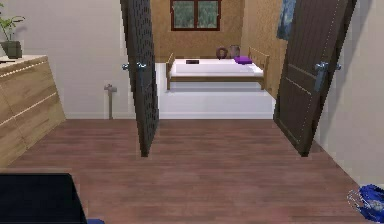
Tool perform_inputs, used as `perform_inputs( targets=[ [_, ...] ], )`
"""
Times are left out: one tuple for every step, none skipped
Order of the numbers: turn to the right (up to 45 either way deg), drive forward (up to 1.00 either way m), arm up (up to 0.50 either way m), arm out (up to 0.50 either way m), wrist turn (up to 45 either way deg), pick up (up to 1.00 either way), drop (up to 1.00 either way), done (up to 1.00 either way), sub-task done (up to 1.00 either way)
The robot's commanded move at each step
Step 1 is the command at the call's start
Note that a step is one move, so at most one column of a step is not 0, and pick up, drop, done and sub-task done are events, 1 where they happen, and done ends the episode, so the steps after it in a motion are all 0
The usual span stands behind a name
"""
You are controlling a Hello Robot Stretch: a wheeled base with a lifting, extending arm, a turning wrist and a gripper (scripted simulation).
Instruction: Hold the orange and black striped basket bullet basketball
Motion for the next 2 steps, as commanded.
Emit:
perform_inputs(
  targets=[
    [0.0, 0.00, 0.18, 0.00, 0.0, 0.00, 0.00, 0.00, 0.00],
    [0.0, 0.00, 0.00, 0.50, 0.0, 0.00, 0.00, 0.00, 0.00]
  ],
)
